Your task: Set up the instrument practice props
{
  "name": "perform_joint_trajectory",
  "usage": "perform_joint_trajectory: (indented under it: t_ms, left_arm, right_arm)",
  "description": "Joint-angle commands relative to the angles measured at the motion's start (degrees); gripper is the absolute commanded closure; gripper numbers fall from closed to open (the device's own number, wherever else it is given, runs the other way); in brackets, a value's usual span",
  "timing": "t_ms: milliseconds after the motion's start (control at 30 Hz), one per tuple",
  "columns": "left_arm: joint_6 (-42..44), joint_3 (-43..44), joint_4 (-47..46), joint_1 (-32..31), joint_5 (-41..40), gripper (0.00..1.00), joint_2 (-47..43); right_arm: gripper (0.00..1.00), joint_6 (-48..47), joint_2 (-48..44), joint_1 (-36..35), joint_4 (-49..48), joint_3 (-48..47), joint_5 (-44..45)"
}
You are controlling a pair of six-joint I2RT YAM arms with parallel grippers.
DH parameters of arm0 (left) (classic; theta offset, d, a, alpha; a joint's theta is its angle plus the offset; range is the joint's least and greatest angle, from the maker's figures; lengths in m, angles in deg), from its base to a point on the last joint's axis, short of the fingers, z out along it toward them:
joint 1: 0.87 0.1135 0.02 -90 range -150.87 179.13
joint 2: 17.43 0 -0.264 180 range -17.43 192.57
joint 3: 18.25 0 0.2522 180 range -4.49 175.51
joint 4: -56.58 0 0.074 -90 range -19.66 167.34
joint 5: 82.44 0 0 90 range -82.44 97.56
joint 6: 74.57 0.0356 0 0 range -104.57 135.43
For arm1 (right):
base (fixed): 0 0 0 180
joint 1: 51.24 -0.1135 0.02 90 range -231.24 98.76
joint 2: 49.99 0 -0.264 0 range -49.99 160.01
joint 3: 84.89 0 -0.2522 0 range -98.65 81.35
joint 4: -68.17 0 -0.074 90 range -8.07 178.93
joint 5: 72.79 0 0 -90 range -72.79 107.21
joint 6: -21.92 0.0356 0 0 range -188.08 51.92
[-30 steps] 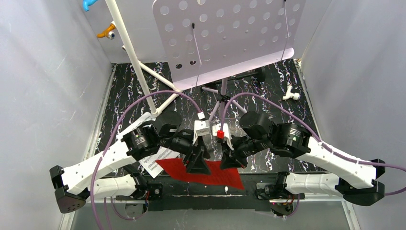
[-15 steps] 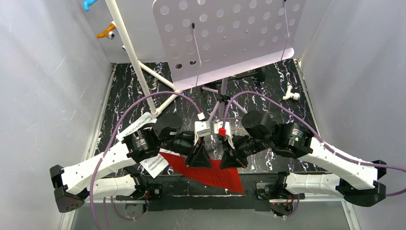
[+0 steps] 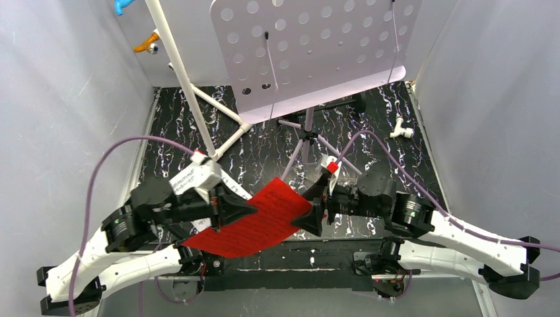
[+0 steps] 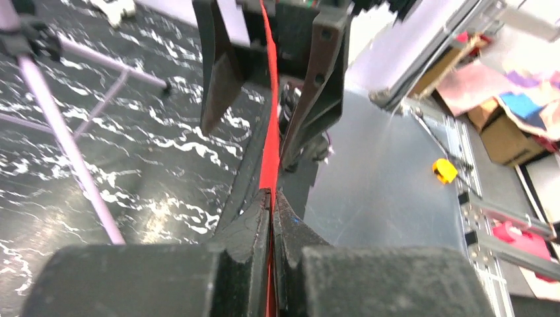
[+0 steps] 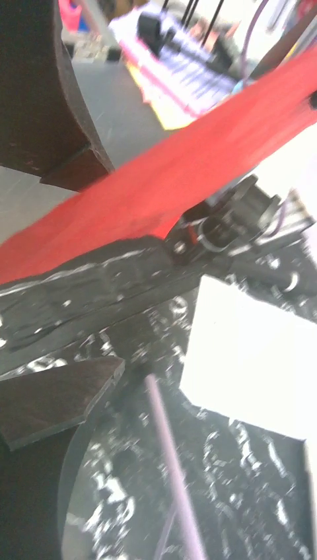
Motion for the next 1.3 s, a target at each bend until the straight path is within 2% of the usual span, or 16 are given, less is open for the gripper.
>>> perform_joint_trajectory:
  t_ms: [0,100,267,333,500,667,833,933,1000,1033,1067,1167,1267]
  left_arm:
    - [-3.6,5.6,0.1,-0.3,-8.2,1.0,-3.8]
    - [-6.6,5.1,-5.7,-0.3,-11.3,1.0,-7.4]
    - [-9.9,1.4,-18.2,-0.3,-15.7,1.0,-10.4]
    - [-9.9,0.4,-22.9,-0.2,-16.5,1.0,-10.4]
    - [-11.0,-0.7,-29.9,-0.3,-22.1,1.0,-9.9]
    - [-11.0,-2.2,-36.4,-0.3,-25.0,1.0,-9.5]
    - [-10.9,-3.0,-40.6,-0.3,-27.2,1.0,-9.2]
    - [-10.7,-3.2,-42.4,-0.3,-27.6,1.0,-9.1]
    - [-10.4,-3.1,-42.9,-0.3,-27.8,1.0,-8.9]
    - [-10.0,-2.9,-42.8,-0.3,-27.8,1.0,-8.8]
    - [-9.4,-2.8,-42.7,-0.3,-27.8,0.92,-8.7]
    - [-6.3,-3.5,-41.2,-0.3,-28.0,0.5,-9.6]
    - [-3.1,-3.0,-34.3,-0.3,-34.0,0.26,-11.4]
  right_arm:
    - [0.02,8.6,0.4,-0.2,-28.0,3.3,-4.0]
    - [0.02,11.6,1.6,-0.2,-37.0,3.5,-7.5]
    - [0.02,24.3,6.2,-0.2,-62.3,7.9,-8.6]
    - [0.02,27.3,8.2,-0.2,-68.1,8.1,-9.6]
    - [0.09,27.7,7.8,-0.2,-71.4,9.5,-5.9]
    - [0.3,28.9,6.2,-0.2,-74.3,12.3,0.1]
    - [0.34,29.7,7.7,-0.2,-76.0,11.2,0.8]
    - [0.51,29.5,9.0,-0.2,-77.3,9.6,0.7]
    - [0.69,27.6,9.5,-0.2,-75.9,8.0,0.8]
    - [0.83,25.8,9.7,-0.2,-73.8,6.5,0.8]
    - [0.98,23.3,9.7,-0.2,-71.0,4.5,0.4]
    - [0.99,8.5,9.6,-0.2,-55.7,-4.9,-2.8]
    - [0.99,-10.6,11.1,-0.2,-34.5,-19.3,-2.4]
